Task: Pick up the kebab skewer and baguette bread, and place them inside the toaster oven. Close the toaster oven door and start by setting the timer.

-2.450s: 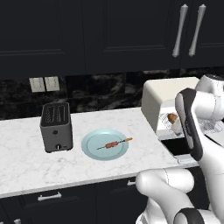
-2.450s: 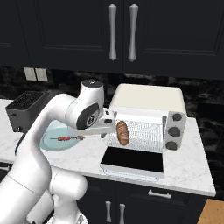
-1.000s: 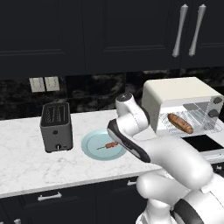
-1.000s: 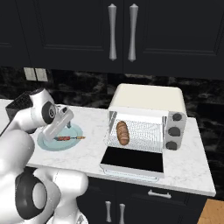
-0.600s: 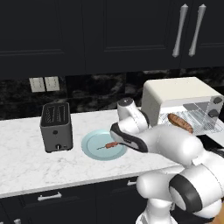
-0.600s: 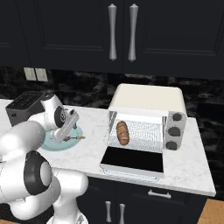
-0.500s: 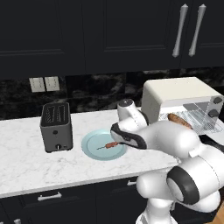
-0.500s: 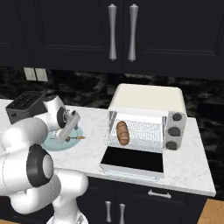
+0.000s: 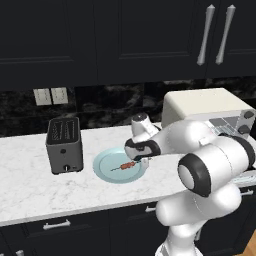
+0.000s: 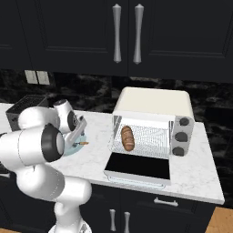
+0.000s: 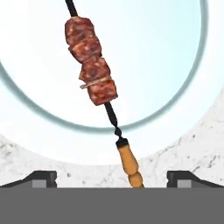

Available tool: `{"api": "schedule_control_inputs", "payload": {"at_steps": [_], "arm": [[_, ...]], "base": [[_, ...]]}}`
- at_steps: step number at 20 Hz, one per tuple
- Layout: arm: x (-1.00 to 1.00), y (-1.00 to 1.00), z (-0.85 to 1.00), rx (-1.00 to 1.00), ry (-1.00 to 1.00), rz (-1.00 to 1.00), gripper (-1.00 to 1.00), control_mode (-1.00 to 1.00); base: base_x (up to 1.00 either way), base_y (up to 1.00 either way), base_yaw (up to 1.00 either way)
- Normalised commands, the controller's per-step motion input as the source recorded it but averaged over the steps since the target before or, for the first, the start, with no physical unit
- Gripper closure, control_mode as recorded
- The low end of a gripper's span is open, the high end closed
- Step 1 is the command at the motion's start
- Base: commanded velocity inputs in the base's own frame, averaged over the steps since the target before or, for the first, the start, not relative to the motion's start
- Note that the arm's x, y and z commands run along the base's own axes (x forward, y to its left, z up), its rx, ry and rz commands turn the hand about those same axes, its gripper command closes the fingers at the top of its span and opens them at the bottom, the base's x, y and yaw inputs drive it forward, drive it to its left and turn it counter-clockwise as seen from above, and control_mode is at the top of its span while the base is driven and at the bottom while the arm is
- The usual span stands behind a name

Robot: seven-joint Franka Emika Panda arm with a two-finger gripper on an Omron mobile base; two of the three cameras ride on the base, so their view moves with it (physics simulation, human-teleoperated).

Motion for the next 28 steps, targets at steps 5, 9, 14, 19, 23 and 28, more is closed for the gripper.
{"api": "schedule_control_inputs", "payload": {"at_steps": [5,9,14,19,23,28], "arm": [[0.26,0.0,-0.22,0.0,0.0,0.03,-1.0,-1.0],[0.16,0.0,-0.3,0.0,0.0,0.02,-1.0,-1.0],[0.22,0.0,-0.18,0.0,0.0,0.02,-1.0,-1.0],[0.16,0.0,-0.14,0.0,0.0,0.02,-1.0,-1.0],[0.11,0.0,-0.16,0.0,0.0,0.02,-1.0,-1.0],[0.02,0.0,-0.04,0.0,0.0,0.01,-1.0,-1.0]], "base": [[0.0,0.0,0.0],[0.0,0.0,0.0],[0.0,0.0,0.0],[0.0,0.0,0.0],[0.0,0.0,0.0],[0.0,0.0,0.0]]}}
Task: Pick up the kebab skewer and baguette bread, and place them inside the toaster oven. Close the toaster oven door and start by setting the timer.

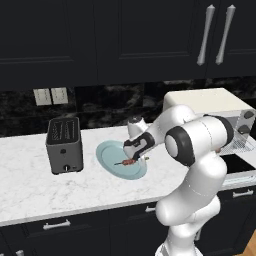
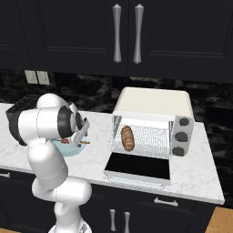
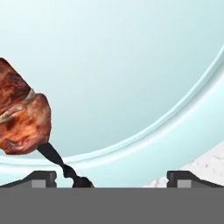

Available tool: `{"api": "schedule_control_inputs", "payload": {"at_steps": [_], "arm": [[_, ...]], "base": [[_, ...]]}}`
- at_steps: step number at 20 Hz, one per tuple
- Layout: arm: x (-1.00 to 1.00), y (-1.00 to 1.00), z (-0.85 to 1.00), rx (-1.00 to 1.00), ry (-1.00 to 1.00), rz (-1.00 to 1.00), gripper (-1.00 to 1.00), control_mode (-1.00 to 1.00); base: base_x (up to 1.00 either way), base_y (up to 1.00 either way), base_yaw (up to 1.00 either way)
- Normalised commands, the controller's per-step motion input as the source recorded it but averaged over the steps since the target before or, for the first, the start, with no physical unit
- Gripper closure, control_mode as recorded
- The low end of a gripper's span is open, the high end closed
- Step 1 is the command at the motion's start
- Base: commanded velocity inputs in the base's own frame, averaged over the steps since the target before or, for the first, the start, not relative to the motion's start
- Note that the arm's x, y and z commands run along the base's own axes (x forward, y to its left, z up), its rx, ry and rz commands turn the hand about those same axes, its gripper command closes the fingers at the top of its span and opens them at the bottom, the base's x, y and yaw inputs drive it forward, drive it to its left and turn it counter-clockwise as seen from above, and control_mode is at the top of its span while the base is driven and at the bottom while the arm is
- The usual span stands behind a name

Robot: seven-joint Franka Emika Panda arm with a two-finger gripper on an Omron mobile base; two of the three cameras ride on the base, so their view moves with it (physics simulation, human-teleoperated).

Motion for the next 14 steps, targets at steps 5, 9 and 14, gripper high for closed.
{"api": "schedule_control_inputs", "payload": {"at_steps": [5,9,14], "arm": [[0.0,0.0,0.0,0.0,0.0,0.0,1.0,-1.0],[0.0,0.0,-0.02,0.0,0.0,0.0,1.0,-1.0],[-0.1,0.0,0.13,0.0,0.0,0.0,1.0,-1.0]], "base": [[0.0,0.0,0.0],[0.0,0.0,0.0],[0.0,0.0,0.0]]}}
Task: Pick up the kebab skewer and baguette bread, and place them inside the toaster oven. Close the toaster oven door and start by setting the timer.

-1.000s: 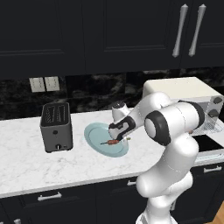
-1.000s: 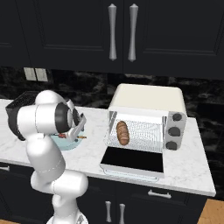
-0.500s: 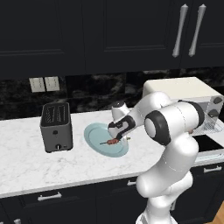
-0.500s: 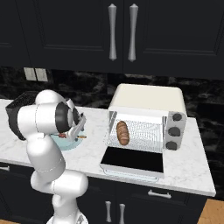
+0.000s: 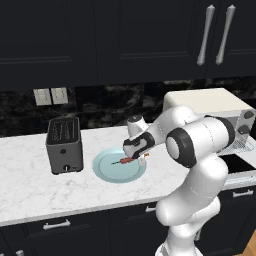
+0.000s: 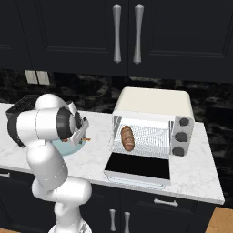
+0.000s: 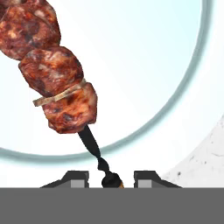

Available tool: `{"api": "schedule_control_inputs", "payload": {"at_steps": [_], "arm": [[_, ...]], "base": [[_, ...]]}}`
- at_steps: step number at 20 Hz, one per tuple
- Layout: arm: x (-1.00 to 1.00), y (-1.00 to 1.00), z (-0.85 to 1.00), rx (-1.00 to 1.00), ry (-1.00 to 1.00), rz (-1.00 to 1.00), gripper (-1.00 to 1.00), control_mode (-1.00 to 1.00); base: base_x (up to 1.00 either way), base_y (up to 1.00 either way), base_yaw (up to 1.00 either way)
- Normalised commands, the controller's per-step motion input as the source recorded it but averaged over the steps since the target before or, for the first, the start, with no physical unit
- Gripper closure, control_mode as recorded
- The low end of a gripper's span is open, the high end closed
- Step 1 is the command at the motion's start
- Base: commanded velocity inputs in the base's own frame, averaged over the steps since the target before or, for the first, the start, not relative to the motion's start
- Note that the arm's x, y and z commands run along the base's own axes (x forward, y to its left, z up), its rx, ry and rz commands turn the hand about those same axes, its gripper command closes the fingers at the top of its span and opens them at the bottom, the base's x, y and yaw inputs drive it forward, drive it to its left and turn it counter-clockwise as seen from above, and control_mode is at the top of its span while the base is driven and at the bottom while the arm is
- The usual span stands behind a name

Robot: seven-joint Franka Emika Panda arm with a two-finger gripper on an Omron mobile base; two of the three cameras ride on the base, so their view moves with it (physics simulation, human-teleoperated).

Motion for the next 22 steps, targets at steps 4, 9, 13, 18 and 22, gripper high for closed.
{"api": "schedule_control_inputs", "payload": {"at_steps": [4,9,13,18,22], "arm": [[-0.29,-0.02,0.72,0.02,0.0,0.0,1.0,-1.0],[-0.81,-0.35,0.91,0.07,0.0,-0.06,1.0,-1.0],[-1.0,-0.67,0.77,0.12,-0.02,-0.21,1.0,-1.0],[-1.0,-0.72,0.76,0.13,-0.04,-0.28,1.0,-1.0],[-0.93,-0.9,0.76,0.07,-0.01,-0.33,1.0,-1.0]], "base": [[0.0,0.0,0.0],[0.0,0.0,0.0],[0.0,0.0,0.0],[0.0,0.0,0.0],[0.0,0.0,0.0]]}}
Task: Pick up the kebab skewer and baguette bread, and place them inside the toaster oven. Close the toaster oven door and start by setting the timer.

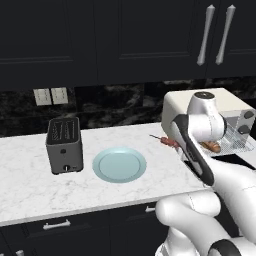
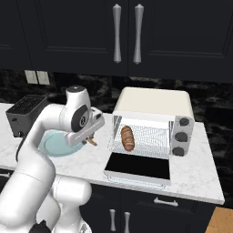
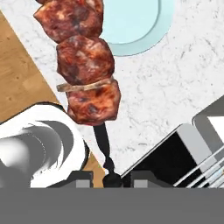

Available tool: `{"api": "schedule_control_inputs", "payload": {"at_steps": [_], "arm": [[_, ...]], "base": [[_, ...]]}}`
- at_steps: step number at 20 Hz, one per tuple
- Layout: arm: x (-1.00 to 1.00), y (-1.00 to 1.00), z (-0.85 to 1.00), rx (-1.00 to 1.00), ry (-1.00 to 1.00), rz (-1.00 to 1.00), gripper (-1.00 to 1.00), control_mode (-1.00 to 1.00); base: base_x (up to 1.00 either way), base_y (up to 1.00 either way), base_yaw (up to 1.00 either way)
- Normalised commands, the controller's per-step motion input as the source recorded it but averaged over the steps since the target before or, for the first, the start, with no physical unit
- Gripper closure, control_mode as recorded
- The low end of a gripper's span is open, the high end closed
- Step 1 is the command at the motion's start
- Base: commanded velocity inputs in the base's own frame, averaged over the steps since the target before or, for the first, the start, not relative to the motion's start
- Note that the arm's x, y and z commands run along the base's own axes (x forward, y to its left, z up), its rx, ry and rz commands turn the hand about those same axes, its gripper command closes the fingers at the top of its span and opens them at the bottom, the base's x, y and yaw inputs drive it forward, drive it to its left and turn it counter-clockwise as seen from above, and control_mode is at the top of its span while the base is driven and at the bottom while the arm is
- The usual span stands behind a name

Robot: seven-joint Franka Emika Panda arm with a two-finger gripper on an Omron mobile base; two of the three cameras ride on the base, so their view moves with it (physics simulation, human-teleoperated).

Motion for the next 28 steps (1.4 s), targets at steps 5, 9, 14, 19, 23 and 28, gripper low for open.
{"api": "schedule_control_inputs", "payload": {"at_steps": [5,9,14,19,23,28], "arm": [[-0.55,-1.0,0.46,0.04,0.0,-0.33,1.0,-1.0],[-0.14,-1.0,0.13,0.01,0.06,-0.28,1.0,-1.0],[0.02,-1.0,0.0,0.01,0.11,-0.25,1.0,-1.0],[0.02,-0.97,-0.01,0.05,0.06,-0.21,1.0,-1.0],[0.46,-0.65,-0.01,0.07,0.0,-0.11,1.0,-1.0],[0.43,-0.23,-0.18,0.18,0.0,-0.02,1.0,-1.0]], "base": [[0.0,0.0,0.0],[0.0,0.0,0.0],[0.0,0.0,0.0],[0.0,0.0,0.0],[0.0,0.0,0.0],[0.0,0.0,0.0]]}}
